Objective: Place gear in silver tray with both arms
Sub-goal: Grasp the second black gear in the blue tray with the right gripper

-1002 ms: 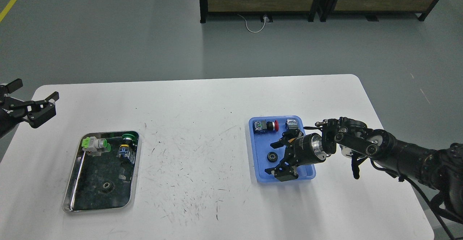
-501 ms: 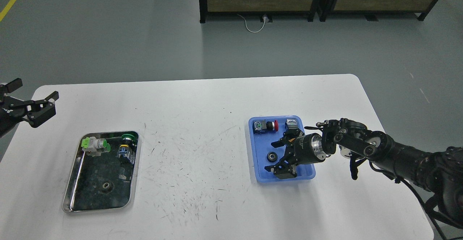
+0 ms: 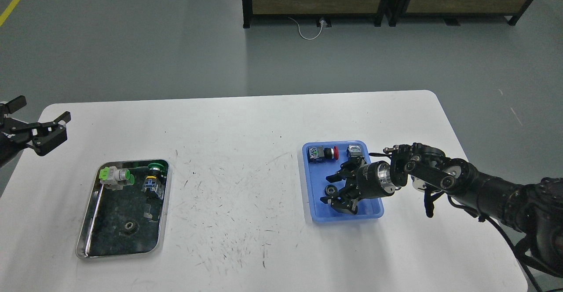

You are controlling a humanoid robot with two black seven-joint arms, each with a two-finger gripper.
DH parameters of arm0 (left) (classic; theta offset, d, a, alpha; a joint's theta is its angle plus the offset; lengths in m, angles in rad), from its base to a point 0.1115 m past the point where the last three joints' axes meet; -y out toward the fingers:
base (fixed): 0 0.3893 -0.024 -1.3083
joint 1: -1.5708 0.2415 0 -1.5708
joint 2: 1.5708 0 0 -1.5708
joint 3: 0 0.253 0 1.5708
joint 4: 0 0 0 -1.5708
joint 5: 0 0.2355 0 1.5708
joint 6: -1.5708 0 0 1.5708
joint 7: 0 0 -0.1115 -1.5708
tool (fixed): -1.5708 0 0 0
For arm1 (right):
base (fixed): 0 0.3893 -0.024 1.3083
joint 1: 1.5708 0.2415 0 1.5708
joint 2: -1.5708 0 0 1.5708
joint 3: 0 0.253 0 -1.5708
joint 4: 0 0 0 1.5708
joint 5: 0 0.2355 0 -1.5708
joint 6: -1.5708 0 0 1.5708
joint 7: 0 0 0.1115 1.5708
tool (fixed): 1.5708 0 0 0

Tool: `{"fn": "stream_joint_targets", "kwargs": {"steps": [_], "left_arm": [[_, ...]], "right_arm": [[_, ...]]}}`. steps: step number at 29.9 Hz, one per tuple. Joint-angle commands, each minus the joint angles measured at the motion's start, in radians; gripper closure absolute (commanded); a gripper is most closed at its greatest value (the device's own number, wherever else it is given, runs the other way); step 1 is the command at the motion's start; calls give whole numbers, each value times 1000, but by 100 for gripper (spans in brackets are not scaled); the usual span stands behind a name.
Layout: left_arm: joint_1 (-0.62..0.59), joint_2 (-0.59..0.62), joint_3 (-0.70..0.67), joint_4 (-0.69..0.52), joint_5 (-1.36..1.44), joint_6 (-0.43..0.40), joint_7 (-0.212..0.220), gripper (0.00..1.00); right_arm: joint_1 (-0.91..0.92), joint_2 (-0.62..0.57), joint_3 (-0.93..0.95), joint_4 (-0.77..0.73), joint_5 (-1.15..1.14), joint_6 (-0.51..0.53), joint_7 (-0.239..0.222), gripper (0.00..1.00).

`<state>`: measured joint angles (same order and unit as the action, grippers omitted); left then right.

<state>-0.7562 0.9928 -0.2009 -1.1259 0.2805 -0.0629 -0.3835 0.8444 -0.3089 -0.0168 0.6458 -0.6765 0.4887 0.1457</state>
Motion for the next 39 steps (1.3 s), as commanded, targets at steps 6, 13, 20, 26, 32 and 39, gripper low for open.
{"fn": "stream_joint_targets", "kwargs": {"steps": [6,13,20,26,32,39], "left_arm": [[0,0,0,1,0,0,0,3],[2,0,1,1,0,2,0,3],[3,0,3,5,0,3,0,3],[3,0,6,8,0,3,0,3],[0,0,6,8,0,3,0,3],[0,-2,5,8,-1,6,2,3]], "right_arm": [[-1,-10,0,0,-1,0,-8,44],[-2,-9,0,0,-2,0,-8,49],[-2,-7,0,0,-2,0,-8,62],[-1,-7,1,0,-2,0,-8,72],[4,-25,56,20,2,0,-6,75],[36,-1,103,74,5,0,-8,74]]}}
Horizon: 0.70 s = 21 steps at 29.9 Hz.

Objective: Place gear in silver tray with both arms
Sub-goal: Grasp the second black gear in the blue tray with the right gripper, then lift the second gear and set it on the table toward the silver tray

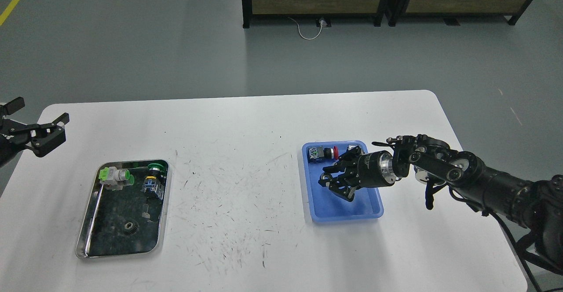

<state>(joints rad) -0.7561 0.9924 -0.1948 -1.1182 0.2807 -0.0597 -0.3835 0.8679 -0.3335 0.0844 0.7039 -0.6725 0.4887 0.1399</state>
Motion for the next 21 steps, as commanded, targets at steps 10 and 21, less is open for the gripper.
{"fn": "stream_joint_targets", "kwargs": {"steps": [10,21], "left_arm": [[-3,-9,-5,1,0,8,17,3],[-3,-14,-5,0,0,15,26,3]], "right_arm": [[28,246,-89,-12,-9,0,-3,71],[28,321,-118,-49,-10,0,-2,70]]}}
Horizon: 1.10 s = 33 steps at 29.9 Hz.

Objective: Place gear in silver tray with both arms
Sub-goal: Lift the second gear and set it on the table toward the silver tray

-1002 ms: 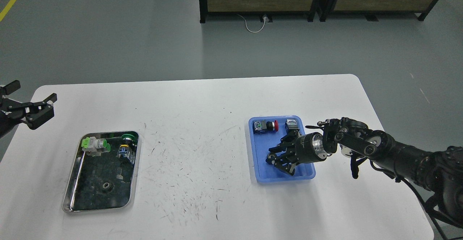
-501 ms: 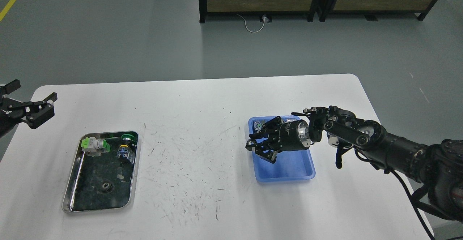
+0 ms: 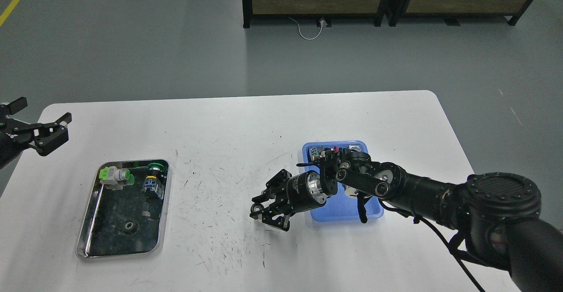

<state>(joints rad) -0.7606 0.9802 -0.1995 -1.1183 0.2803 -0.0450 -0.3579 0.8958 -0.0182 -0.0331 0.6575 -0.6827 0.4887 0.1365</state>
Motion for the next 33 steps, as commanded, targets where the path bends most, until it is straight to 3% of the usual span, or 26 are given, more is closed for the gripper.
{"fn": "stream_joint_targets", "kwargs": {"steps": [1,8,15,18,29,33], "left_arm": [[1,-2,0,0,0,0,0,3],[1,-2,2,-2,0,2,2,3],[4,-2,3,-3,0,2,0,3],[4,0,5,-5,0,1,-3,3],[3,0,6,-20,7,-21,-18,2],[0,-23,8,-47,33,-21,-18,2]], "right_arm": [[0,9,1,-3,0,0,2,69],[0,18,5,-18,0,0,8,66],[-2,18,22,-49,3,0,15,39],[-2,18,33,-55,3,0,17,33],[5,14,122,-93,6,0,15,25],[17,-94,197,-93,11,0,15,25]]}}
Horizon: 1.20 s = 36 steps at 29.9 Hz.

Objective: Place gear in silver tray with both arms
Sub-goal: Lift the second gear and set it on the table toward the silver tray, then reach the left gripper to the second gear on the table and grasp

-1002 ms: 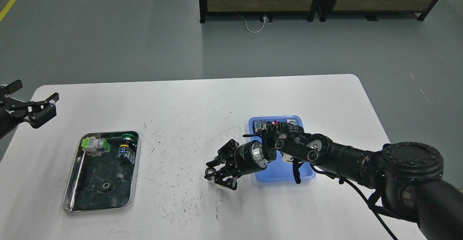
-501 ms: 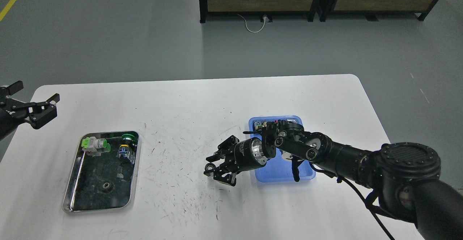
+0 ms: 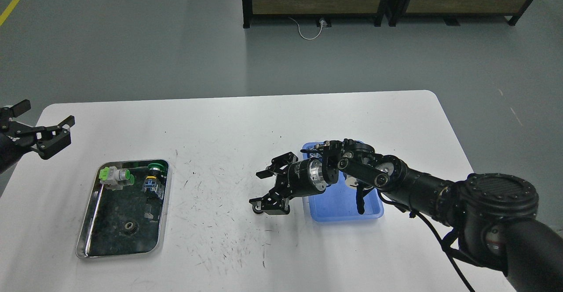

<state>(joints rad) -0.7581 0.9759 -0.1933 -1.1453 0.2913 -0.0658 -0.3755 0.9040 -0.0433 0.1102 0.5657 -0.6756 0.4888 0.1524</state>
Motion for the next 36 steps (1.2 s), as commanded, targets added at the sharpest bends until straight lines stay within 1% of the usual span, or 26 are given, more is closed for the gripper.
{"fn": "stream_joint_targets", "kwargs": {"steps": [1,4,7,12,19,24,27,28,33,36], "left_arm": [[-6,-29,5,-27,38,0,-2,2],[-6,-92,9,-53,129,0,-2,2],[2,-160,27,-86,207,4,-2,3],[28,-290,101,-113,281,17,-5,2],[101,-483,121,-91,373,70,0,2],[112,-604,162,2,413,99,0,2],[111,-675,193,80,430,113,0,2],[111,-701,196,110,430,113,7,2],[103,-772,198,215,420,113,16,2],[102,-801,198,257,416,110,21,2]], "right_arm": [[13,-93,78,-1,5,0,0,25],[18,-177,163,-1,7,0,-2,24],[23,-237,227,-1,10,0,-4,24],[23,-305,275,-4,10,0,-8,24],[42,-354,276,-10,10,0,-8,24],[49,-354,275,-23,19,0,-8,23],[49,-351,275,-33,21,0,-8,23],[49,-351,273,-33,21,0,-10,23],[47,-349,269,-36,21,0,-8,22],[47,-349,269,-40,21,0,-8,22]]}}
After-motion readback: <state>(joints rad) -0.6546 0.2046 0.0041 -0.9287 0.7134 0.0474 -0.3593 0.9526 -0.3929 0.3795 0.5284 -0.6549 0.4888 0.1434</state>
